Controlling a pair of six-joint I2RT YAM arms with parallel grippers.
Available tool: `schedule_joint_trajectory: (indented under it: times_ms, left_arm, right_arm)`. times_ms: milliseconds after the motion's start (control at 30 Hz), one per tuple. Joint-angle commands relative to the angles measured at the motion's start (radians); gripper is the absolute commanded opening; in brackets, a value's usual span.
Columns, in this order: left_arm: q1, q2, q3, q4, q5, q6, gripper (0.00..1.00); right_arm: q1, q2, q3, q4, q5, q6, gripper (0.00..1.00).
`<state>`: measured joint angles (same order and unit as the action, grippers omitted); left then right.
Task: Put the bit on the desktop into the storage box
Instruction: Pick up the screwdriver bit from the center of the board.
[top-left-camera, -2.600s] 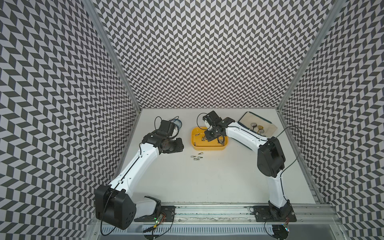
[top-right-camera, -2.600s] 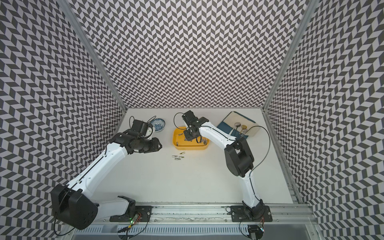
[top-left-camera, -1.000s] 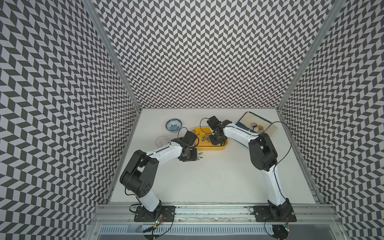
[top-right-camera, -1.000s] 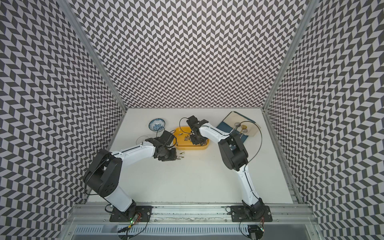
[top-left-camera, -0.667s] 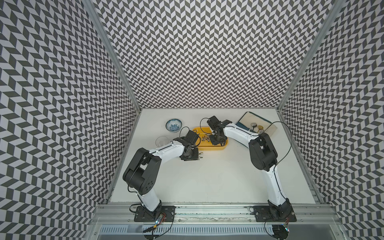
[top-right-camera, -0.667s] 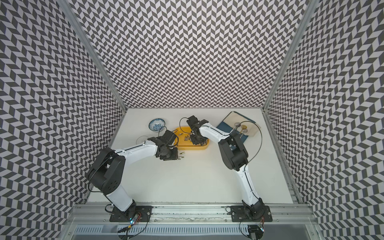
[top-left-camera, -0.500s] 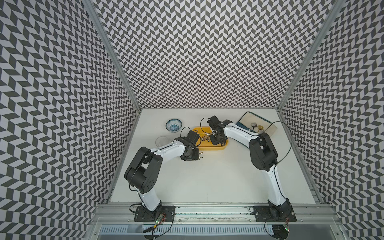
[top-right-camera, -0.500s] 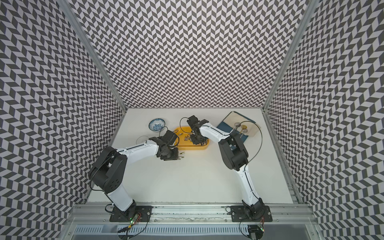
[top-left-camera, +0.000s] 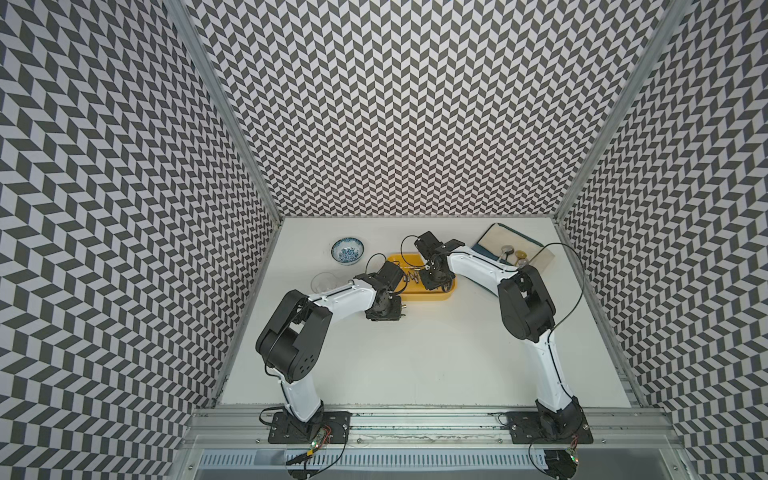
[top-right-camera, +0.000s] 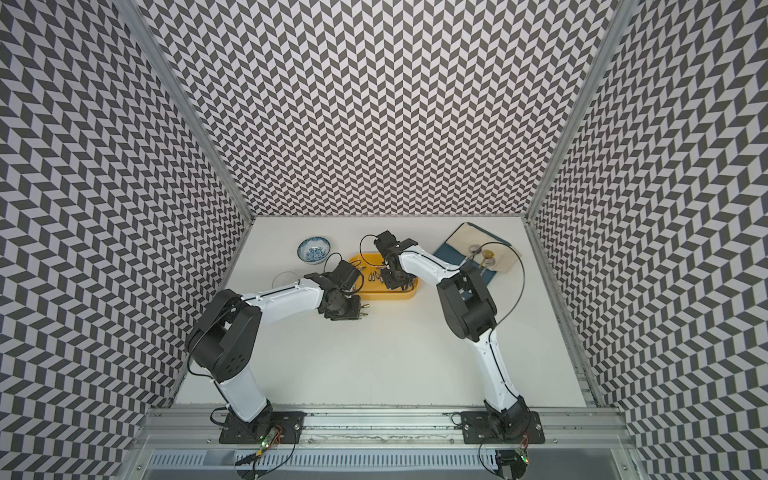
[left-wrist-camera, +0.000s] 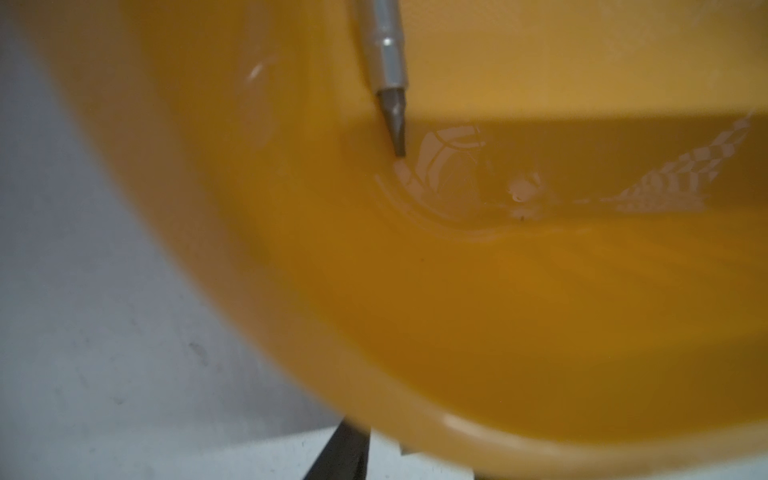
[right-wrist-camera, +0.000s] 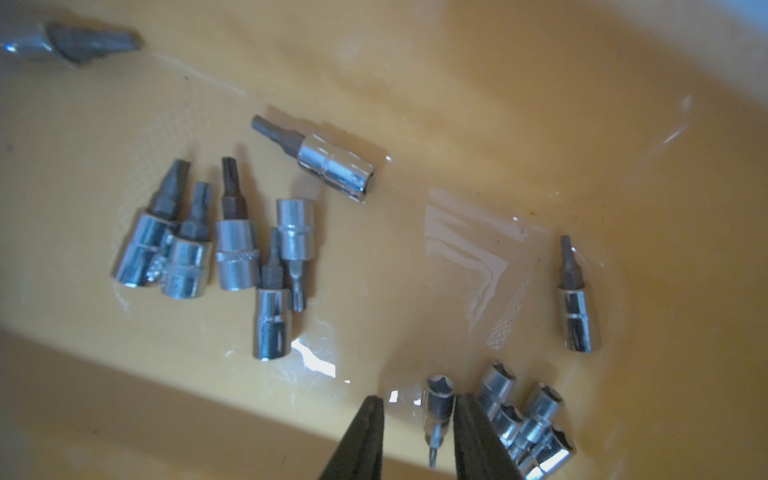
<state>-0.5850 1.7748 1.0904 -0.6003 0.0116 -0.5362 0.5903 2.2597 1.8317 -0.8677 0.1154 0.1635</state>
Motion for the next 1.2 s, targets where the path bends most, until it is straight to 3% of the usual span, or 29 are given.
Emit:
schedule_joint_trajectory:
  times_ms: [0,267,933,1167]
  left_arm:
    - [-0.012,0.009,0.013,-0.019,-0.017,0.004,0.43]
    - [-0.024,-0.003,-0.004,-0.029,-0.02,0.002,0.42]
    - [-0.044,-0.043,-0.079,-0.019,-0.025,-0.012,0.23]
    - [-0.048,-0.046,-0.09,-0.022,-0.022,-0.015,0.25]
  right_arm:
    - [-0.01,-0.038,0.001,-0.005,0.005,-0.007,0.33]
    - [-0.01,-0.038,0.003,-0.004,0.001,-0.007,0.33]
    - [-0.01,-0.04,0.001,-0.004,-0.013,-0.005,0.33]
    - [-0.01,-0.046,0.005,-0.007,-0.013,-0.005,0.33]
